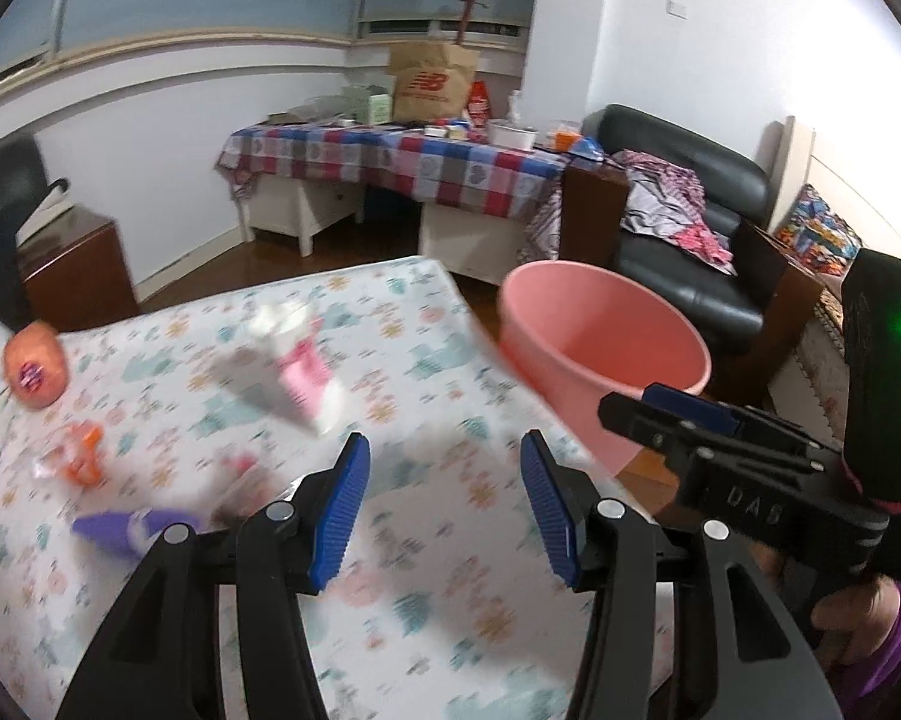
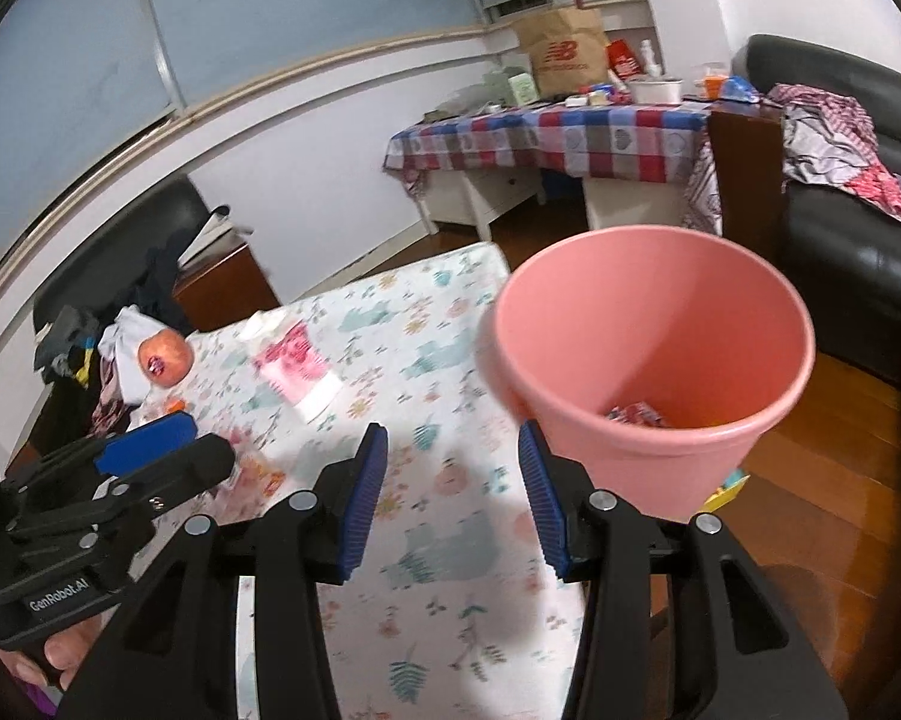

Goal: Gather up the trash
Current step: 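Move both open tools back over the table, then grasp the purple cloth with the left tool while the right grasps the clear barcode package, then carry the purple cloth and package with both tools over the bucket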

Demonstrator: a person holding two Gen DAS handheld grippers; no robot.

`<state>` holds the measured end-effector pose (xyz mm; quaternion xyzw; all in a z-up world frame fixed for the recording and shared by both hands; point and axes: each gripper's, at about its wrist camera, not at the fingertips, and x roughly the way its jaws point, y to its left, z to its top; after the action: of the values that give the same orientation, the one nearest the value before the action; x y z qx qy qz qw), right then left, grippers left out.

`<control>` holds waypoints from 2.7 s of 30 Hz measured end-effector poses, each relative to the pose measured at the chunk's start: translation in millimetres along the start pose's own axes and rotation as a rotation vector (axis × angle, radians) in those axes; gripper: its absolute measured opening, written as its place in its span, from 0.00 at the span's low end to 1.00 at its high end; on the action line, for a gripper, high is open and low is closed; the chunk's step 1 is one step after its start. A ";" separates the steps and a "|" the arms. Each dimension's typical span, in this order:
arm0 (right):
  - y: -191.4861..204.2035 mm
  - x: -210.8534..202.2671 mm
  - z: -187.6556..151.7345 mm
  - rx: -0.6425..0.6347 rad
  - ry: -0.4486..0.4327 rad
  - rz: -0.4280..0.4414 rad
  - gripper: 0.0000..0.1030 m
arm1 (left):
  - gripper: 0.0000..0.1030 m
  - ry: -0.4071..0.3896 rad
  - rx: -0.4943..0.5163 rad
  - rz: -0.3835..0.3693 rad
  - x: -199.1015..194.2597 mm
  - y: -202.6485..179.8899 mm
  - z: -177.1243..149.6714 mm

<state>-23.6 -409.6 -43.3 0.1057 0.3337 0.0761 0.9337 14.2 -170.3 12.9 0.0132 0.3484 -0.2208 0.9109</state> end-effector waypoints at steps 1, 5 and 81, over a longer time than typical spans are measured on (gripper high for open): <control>4.1 2.0 -1.6 -0.006 0.006 0.011 0.45 | 0.50 0.002 -0.007 0.010 -2.9 6.1 -3.6; 19.4 9.5 -6.7 -0.029 0.027 0.058 0.45 | 0.50 0.031 -0.056 0.058 -15.7 38.0 -25.0; 67.8 74.8 -11.5 -0.128 0.190 0.256 0.20 | 0.06 0.000 -0.259 0.170 5.9 117.3 5.9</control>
<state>21.5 -326.6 -80.6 0.0799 0.3989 0.2252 0.8853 70.1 -67.8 -1.6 -0.0748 0.3718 -0.0961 0.9203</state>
